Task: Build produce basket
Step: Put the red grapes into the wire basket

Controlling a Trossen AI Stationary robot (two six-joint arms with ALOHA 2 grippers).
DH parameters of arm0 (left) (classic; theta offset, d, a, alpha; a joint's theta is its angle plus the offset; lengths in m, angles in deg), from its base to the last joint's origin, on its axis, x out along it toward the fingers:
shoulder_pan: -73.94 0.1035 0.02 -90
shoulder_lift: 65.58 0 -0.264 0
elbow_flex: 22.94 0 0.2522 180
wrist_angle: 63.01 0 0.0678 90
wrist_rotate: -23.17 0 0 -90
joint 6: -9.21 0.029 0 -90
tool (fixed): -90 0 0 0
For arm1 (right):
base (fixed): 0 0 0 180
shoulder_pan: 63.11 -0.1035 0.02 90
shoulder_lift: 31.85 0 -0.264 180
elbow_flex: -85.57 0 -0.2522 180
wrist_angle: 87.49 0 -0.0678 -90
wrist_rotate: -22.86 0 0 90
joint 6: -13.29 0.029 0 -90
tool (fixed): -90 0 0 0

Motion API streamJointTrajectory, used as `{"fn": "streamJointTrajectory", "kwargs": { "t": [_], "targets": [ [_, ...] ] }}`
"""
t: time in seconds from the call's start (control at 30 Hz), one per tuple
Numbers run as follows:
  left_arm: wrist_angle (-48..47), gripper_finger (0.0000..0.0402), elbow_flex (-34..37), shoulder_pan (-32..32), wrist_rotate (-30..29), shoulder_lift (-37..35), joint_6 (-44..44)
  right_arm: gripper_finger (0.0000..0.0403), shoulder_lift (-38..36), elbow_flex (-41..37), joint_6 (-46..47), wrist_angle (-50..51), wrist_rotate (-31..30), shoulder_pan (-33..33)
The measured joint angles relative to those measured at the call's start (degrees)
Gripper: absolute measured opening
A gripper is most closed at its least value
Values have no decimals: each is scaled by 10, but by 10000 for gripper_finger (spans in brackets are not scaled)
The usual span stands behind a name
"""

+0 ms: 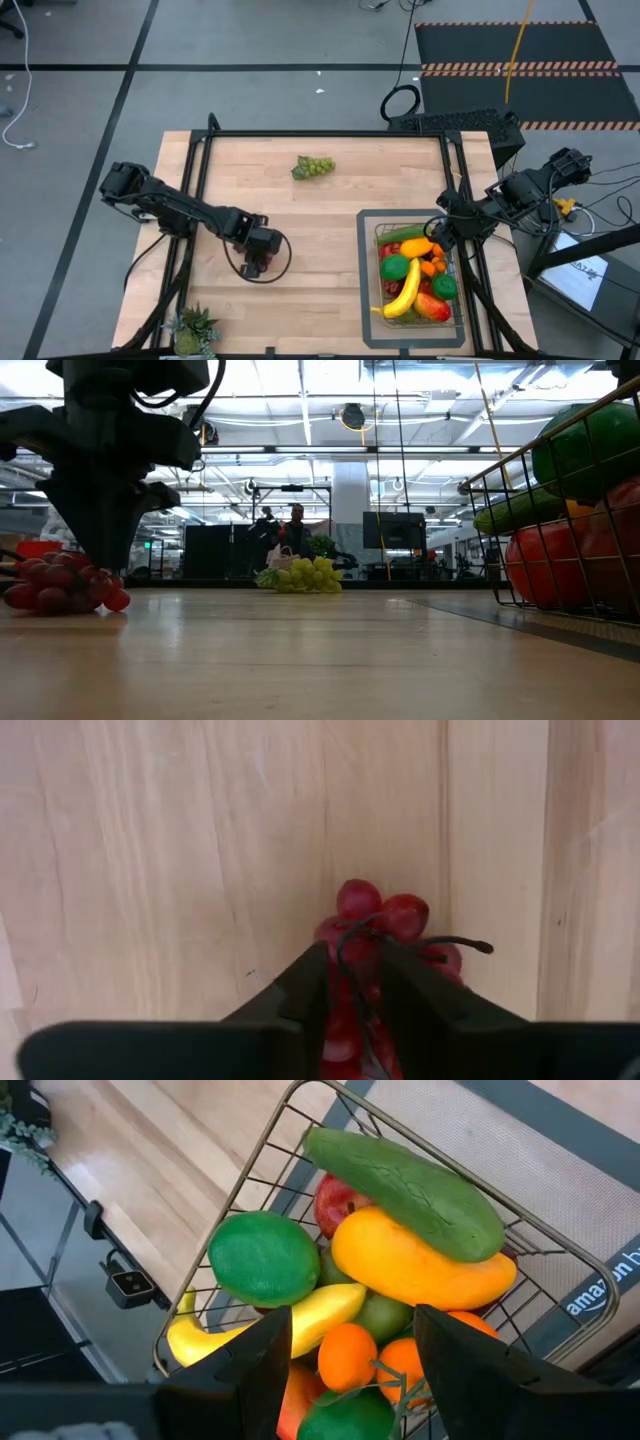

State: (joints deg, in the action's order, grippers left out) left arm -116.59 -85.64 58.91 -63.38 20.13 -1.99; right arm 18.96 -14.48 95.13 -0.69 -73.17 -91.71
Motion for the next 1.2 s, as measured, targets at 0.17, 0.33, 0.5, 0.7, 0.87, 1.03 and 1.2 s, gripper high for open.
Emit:
{"fn": "streamJointTrajectory", "kwargs": {
  "t": [0.17,0.33,0.5,0.7,0.87,1.03,1.2],
  "targets": [
    [8,57,0,17,25,14,20,206,0,0,-3,0,0,0],
    [18,32,0,27,41,26,21,206,0,0,-5,0,0,0],
    [21,6,0,28,42,26,17,206,0,0,-8,0,0,0],
    [8,3,-25,28,40,18,-23,206,0,0,-14,0,0,0],
    [0,2,-59,26,6,3,-27,206,0,0,-16,0,-1,0],
    [-6,1,-81,29,-9,4,-22,206,0,0,-26,0,-3,0],
    [-7,1,-109,29,-21,4,-28,206,0,0,-31,0,-5,0]
  ]
}}
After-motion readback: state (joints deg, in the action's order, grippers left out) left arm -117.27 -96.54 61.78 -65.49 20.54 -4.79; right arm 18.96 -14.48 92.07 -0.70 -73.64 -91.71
